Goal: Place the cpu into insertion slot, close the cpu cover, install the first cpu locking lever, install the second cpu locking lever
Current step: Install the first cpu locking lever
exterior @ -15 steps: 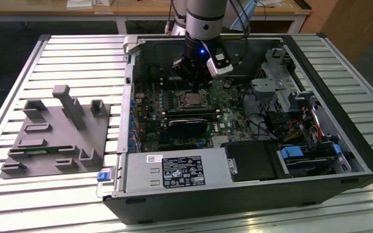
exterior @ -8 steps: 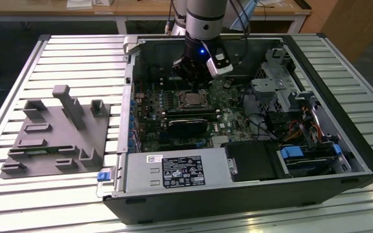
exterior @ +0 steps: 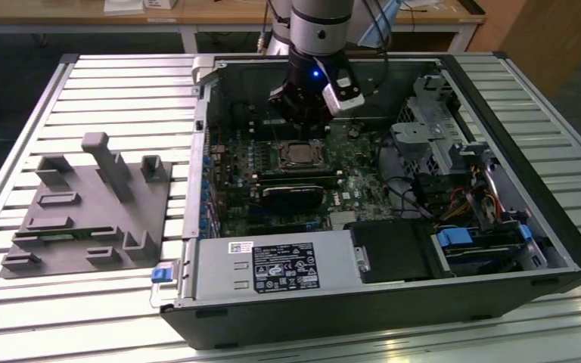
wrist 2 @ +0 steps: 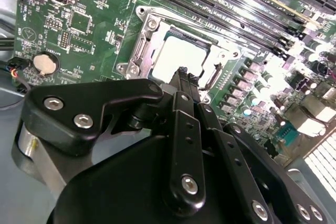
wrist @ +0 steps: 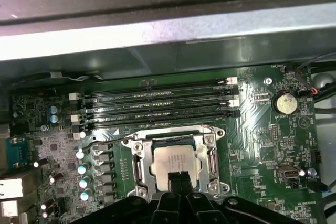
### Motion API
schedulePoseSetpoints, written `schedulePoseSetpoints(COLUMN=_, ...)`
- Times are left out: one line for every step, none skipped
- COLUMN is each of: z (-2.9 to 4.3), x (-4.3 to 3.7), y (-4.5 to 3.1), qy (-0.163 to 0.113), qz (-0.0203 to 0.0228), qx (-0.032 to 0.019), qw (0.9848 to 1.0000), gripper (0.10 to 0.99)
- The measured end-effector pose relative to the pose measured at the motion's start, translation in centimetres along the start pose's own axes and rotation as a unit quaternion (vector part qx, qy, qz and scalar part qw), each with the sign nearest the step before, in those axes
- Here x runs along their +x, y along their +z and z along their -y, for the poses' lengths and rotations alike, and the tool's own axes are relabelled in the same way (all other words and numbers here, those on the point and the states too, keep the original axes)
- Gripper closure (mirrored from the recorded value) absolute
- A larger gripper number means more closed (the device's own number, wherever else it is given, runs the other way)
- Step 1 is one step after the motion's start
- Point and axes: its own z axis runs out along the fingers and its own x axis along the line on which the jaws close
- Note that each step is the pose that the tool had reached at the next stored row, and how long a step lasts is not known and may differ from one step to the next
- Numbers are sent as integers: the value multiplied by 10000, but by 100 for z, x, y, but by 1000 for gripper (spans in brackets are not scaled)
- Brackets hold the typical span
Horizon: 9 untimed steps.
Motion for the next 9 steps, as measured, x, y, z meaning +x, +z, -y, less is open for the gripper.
schedulePoseSetpoints(z=0, x=0, y=-2, qy=0, qz=0, qx=-1, qw=10000, gripper=980)
schedulePoseSetpoints(z=0, x=3, y=-2, qy=0, qz=1, qx=-1, qw=10000, gripper=980)
schedulePoseSetpoints(z=1, x=14, y=-2, qy=-1, qz=3, qx=-1, qw=10000, gripper=980)
schedulePoseSetpoints(z=4, x=29, y=-2, qy=0, qz=5, qx=-1, qw=10000, gripper=980)
schedulePoseSetpoints(z=6, x=49, y=-1, qy=0, qz=7, qx=-2, qw=10000, gripper=980)
schedulePoseSetpoints(z=9, x=71, y=-1, qy=-1, qz=8, qx=-4, qw=10000, gripper=980)
schedulePoseSetpoints(z=12, x=97, y=-1, qy=-1, qz=8, qx=-5, qw=10000, gripper=980)
schedulePoseSetpoints(z=15, x=122, y=0, qy=-2, qz=9, qx=-7, qw=10000, gripper=980)
schedulePoseSetpoints(z=19, x=149, y=1, qy=-2, qz=9, qx=-8, qw=10000, gripper=980)
